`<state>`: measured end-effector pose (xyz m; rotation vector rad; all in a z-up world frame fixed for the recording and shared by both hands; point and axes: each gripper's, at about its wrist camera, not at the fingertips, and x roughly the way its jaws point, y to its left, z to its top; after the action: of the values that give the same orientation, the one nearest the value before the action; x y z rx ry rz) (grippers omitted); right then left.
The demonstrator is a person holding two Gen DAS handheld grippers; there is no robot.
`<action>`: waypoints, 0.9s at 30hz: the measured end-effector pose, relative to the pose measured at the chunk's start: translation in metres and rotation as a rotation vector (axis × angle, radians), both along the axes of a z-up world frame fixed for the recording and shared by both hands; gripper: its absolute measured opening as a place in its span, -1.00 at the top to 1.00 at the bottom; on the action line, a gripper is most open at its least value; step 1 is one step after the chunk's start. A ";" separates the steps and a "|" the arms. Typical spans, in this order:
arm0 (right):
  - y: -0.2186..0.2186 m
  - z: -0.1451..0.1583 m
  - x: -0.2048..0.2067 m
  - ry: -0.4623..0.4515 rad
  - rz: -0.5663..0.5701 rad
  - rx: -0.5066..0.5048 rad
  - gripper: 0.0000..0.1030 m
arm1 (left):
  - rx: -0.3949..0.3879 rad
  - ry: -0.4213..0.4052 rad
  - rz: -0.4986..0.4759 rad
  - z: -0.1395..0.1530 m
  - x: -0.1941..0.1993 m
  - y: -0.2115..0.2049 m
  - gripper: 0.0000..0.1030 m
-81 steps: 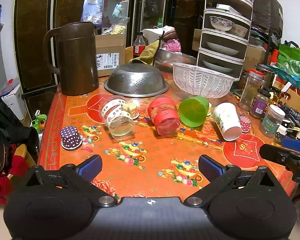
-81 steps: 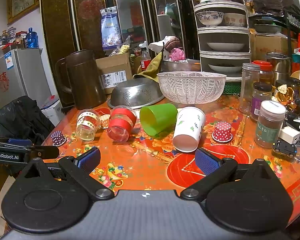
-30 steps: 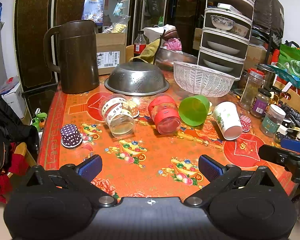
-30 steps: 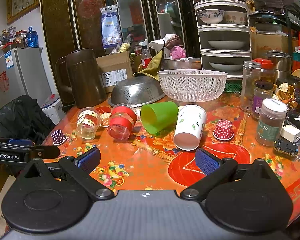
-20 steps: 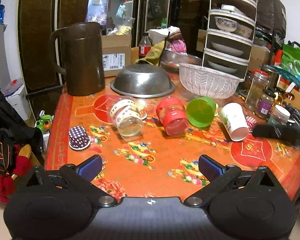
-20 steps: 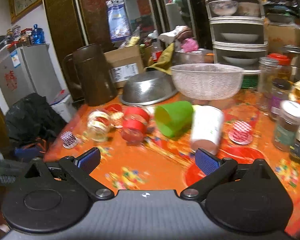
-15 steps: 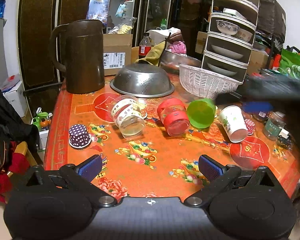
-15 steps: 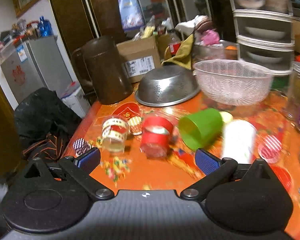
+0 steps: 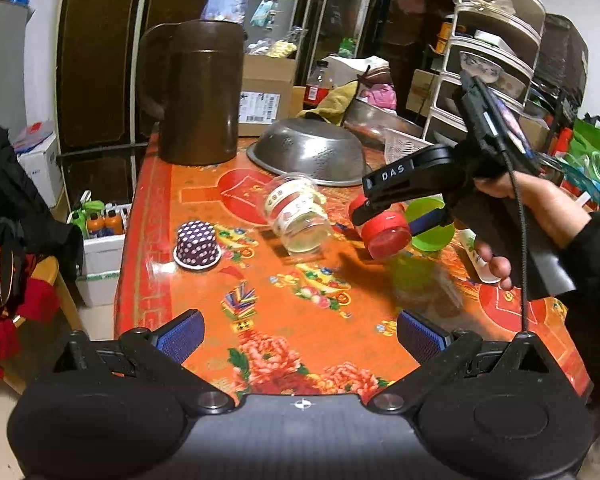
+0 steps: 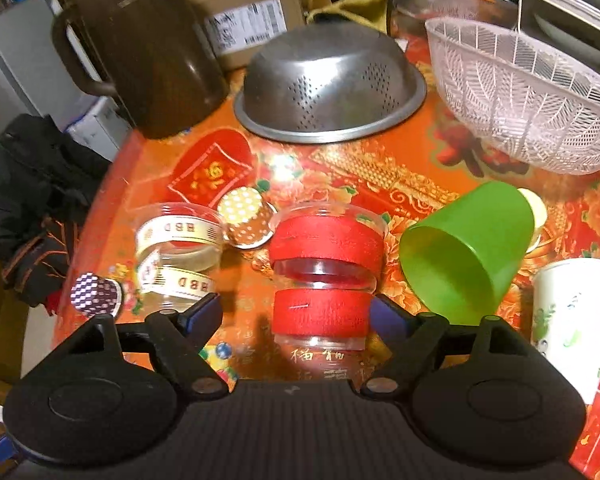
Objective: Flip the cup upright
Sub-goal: 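Move the right tool to the red-banded clear cup and close on it, then lift the cup with the right tool while the left tool grasps it too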
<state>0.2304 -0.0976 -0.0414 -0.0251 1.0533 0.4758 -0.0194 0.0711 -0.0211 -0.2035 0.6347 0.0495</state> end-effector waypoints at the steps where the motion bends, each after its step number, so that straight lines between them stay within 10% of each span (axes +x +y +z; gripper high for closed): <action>1: 0.003 -0.002 0.001 0.002 -0.001 -0.017 -0.50 | -0.005 0.000 0.001 -0.001 -0.001 0.002 -1.00; 12: -0.002 0.004 -0.010 -0.007 -0.017 -0.033 -0.11 | -0.046 -0.002 0.009 -0.009 -0.012 0.016 -1.00; 20: -0.070 0.070 -0.156 -0.106 0.039 0.142 -0.11 | -0.081 -0.030 -0.035 -0.009 -0.034 0.020 -1.00; 27: -0.093 0.030 -0.240 0.012 0.017 0.212 -0.11 | -0.120 -0.032 -0.108 -0.014 -0.050 0.010 -1.00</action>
<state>-0.0096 -0.1908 -0.0116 0.1568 1.0110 0.6016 -0.0694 0.0807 -0.0347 -0.2852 0.6166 -0.0956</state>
